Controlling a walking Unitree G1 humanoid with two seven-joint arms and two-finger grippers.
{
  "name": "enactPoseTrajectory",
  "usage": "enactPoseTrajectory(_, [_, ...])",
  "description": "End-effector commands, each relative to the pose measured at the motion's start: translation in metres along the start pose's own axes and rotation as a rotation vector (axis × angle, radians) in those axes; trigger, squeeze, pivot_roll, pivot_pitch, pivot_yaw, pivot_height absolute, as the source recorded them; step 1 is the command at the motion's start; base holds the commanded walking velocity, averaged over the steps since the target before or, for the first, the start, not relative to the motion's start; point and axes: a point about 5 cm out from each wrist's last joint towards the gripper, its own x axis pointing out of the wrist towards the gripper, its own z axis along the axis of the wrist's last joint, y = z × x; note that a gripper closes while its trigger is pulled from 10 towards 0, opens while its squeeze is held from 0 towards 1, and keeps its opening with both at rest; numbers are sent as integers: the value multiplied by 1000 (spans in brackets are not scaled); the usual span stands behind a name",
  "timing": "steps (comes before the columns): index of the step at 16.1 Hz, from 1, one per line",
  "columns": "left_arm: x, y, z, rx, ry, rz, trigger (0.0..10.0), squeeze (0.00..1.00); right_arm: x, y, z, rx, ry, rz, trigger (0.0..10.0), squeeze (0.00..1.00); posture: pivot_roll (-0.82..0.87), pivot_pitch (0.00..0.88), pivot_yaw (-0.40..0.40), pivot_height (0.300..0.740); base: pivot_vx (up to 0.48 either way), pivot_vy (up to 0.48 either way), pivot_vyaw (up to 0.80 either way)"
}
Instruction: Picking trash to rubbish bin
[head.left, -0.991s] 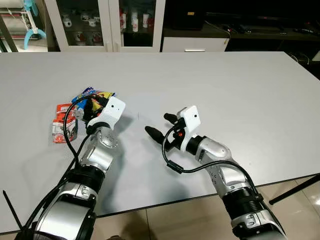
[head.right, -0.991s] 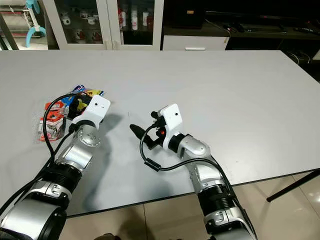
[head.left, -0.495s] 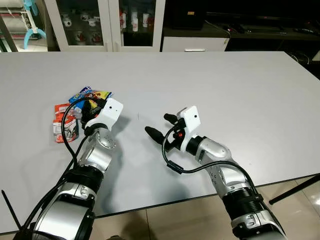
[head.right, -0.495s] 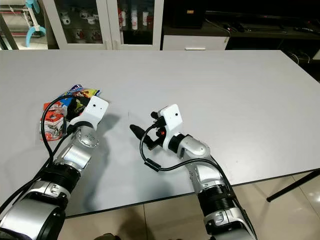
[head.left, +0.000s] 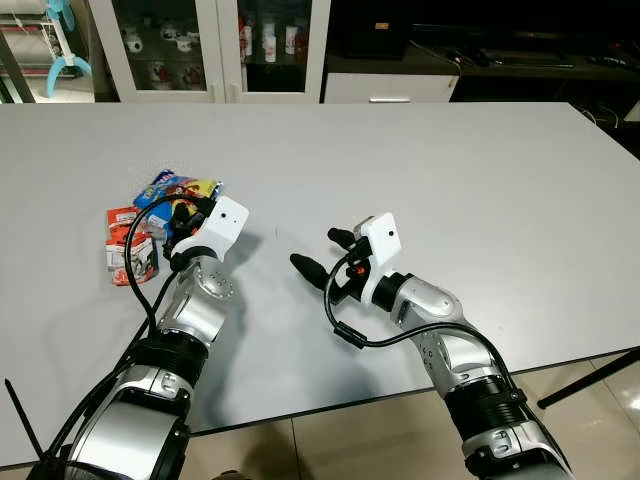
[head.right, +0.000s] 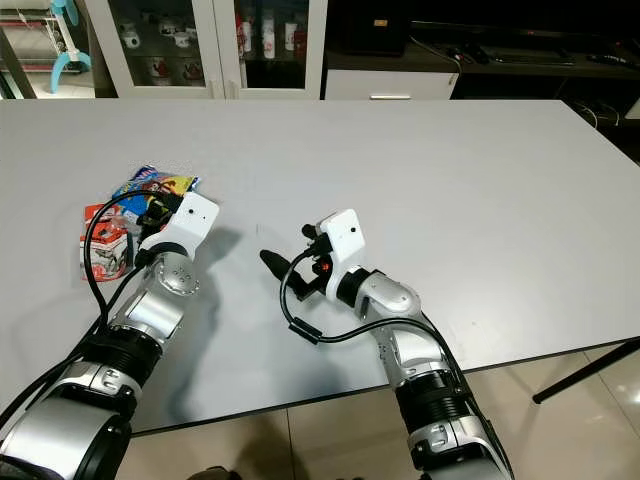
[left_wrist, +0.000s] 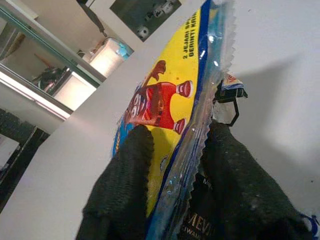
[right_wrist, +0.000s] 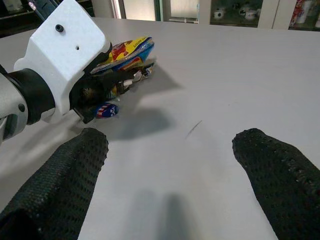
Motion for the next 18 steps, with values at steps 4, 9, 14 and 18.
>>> enactPoseTrajectory(4, [-1, -4, 1, 19, -12, 1, 0, 0, -1, -1, 2, 7, -7, 0, 10000, 0, -51, 43, -90, 740, 0, 0, 0])
enactPoseTrajectory(9, [-3, -6, 4, 27, -28, -4, 0, 0, -1, 0, 1, 9, -4, 3, 10000, 0, -50, 41, -95, 740, 0, 0, 0])
enactPoseTrajectory(14, [-3, -7, 5, 34, -37, 0, 0, 0, -1, 0, 0, 9, -2, 8, 10000, 0, -48, 27, -95, 740, 0, 0, 0])
enactPoseTrajectory(18, [-4, -8, 6, 39, -45, -2, 0, 0, -1, 0, 0, 8, -1, 10, 10000, 0, -48, 17, -94, 740, 0, 0, 0])
